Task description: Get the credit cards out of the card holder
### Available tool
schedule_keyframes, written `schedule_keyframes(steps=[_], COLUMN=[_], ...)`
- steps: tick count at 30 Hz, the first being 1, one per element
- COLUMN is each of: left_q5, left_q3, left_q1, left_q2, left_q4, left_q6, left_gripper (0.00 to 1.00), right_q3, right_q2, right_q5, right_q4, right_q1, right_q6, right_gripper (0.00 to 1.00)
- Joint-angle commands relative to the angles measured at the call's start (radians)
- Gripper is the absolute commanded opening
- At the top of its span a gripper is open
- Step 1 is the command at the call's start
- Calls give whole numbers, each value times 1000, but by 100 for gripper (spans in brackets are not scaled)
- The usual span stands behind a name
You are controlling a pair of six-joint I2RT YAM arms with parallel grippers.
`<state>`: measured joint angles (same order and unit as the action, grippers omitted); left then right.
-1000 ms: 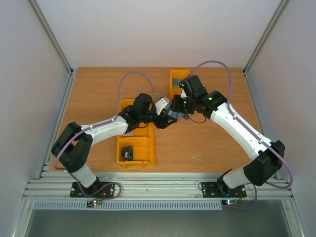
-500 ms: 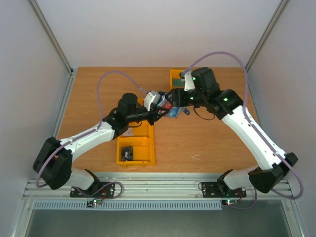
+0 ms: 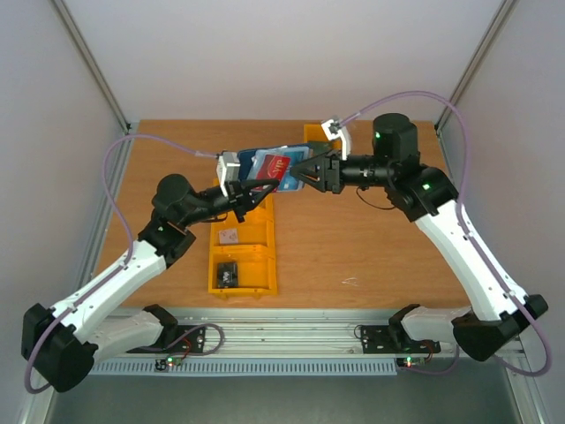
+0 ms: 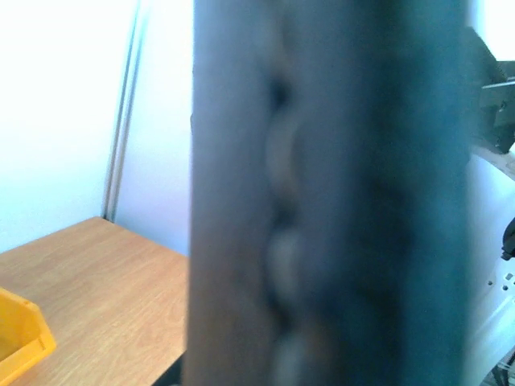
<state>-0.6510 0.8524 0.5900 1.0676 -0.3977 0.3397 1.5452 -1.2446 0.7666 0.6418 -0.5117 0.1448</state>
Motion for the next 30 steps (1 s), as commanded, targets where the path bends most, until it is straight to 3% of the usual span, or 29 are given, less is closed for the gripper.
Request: schedule_keyframes(steps=[1,7,12,20,30], left_q5=[-53,-78,-92,-139,-223], left_q3=[-25,-35,-46,-51,-18], left_q1=[-2,-2,-3,-14,-21], left_q2=[-46,-76,-98,-116,-101], left_q4=[-97,-111,-118,-155,-231], left_q6=[22,17,18,19,40], left_gripper=[0,0,0,0,0], right_q3=[-35,-49,-36,-40,98], right_q2=[-36,-68,-88,-56,-81], right_q5=[61,57,96,49,27], right_q4=[-173,-224,-265,-241,-149], right_q1=[-32,-94,-111,-113,-106], right_q6=[-105,-98,-112,-30,87], right_gripper=[32,29,11,25,32])
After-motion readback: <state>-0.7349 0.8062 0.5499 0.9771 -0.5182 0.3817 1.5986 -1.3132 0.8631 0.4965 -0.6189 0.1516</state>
